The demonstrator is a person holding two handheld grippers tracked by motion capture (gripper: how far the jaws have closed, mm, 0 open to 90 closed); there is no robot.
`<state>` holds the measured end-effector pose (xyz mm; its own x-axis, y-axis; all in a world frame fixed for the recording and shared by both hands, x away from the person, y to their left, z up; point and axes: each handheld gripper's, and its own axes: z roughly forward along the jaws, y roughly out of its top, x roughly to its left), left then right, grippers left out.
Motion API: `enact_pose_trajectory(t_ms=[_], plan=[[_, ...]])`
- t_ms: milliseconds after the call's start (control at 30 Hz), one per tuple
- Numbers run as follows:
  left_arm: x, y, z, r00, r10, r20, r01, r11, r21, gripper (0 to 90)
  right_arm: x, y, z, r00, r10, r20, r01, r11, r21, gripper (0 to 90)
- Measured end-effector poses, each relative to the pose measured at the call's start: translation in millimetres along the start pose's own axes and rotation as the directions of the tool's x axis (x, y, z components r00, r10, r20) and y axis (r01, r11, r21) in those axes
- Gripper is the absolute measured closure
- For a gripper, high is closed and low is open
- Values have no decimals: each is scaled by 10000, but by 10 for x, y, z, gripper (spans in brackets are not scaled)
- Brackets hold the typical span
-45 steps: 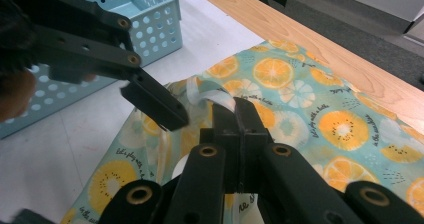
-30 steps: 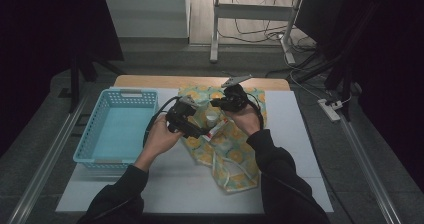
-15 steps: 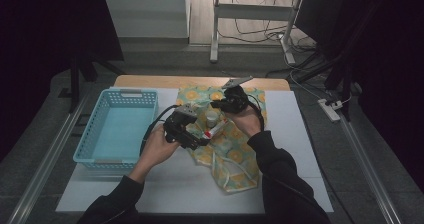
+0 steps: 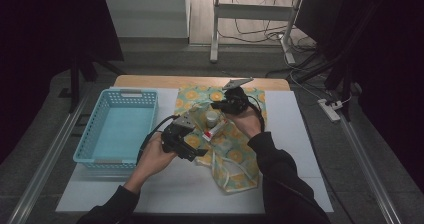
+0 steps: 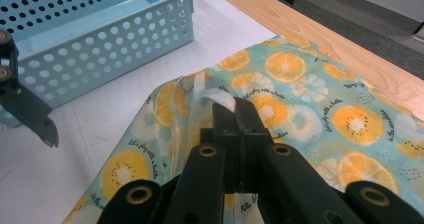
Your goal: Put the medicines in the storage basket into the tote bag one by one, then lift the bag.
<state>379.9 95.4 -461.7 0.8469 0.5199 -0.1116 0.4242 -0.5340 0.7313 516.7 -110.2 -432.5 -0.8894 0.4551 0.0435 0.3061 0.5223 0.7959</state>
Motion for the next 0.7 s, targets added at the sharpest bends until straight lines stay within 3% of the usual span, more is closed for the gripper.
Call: enact_pose_trajectory(t_ms=[367,700], plan=[[-87,-96,141,9997,-247,21,246,9986,462,23,14,-2,-32,10000,-14,5,14,10000,-5,897],[-130,-150,355,9997,9,224,-27,9964,842,18,14,-19,-39,10000,-29,-18,29,10000,9,897]])
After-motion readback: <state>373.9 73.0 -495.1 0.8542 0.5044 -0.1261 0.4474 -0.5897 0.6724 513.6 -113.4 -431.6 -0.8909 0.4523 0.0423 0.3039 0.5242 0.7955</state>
